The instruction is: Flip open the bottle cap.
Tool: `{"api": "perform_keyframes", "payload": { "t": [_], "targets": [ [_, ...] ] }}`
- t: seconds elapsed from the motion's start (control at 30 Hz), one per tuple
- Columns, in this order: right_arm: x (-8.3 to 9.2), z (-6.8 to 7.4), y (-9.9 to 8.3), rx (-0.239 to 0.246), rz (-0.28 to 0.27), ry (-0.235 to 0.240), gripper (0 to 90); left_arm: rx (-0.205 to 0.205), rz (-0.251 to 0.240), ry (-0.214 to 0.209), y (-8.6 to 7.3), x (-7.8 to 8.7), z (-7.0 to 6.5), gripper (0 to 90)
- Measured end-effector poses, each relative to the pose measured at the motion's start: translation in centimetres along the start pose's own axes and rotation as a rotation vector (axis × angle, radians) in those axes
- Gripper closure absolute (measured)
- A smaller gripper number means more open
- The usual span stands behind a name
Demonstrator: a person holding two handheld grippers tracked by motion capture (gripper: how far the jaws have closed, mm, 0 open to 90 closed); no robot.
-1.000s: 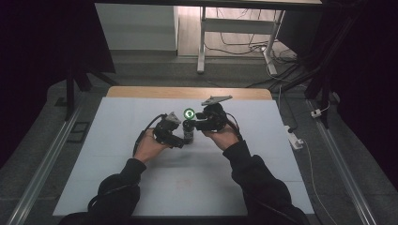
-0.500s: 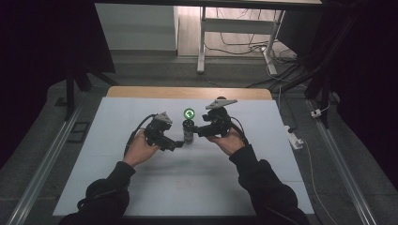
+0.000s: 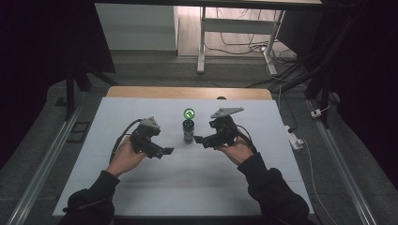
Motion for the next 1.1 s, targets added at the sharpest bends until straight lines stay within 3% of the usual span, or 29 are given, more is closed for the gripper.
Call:
{"api": "perform_keyframes", "payload": {
  "t": [0.17, 0.3, 0.47, 0.63, 0.93, 1.03, 1.1],
  "targets": [
    [1.0, 0.3, -1.2, -0.007, 0.008, 0.007, 7.6, 0.029, -0.029, 0.014, -0.7, 1.9, -0.1, 1.6],
    [2.0, 0.4, -2.1, -0.015, 0.007, 0.01, 6.7, 0.064, -0.049, -0.003, -1.4, 3.2, -0.5, 1.7],
    [3.2, 0.6, -3.1, -0.027, 0.007, 0.013, 5.5, 0.065, -0.034, -0.01, -2.6, 4.1, -1.2, 1.8],
    [4.6, 1.0, -4.1, -0.009, 0.005, 0.006, 3.7, 0.077, -0.039, -0.001, -3.8, 5.2, -1.7, 1.9],
    [7.6, 1.1, -6.3, -0.017, -0.004, -0.023, 2.0, 0.129, -0.05, 0.03, -6.7, 7.6, -1.7, 2.2],
    [8.5, 0.9, -7.2, -0.027, -0.005, -0.037, 1.3, 0.117, -0.025, 0.078, -8.3, 8.8, -1.8, 2.0],
    [9.1, 0.8, -7.8, -0.036, -0.003, -0.046, 0.8, 0.14, -0.044, 0.092, -9.3, 9.9, -2.0, 2.0]
  ]
}}
Point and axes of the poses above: each handheld gripper's, and its own axes: x roughly backward along the jaws, y roughly out of its top, z roughly to its left, the point moved 7 cm from there along -x, roughly forward along the jaws, and after that the axes turned 1 degree about -z, right-handed, at the moved point
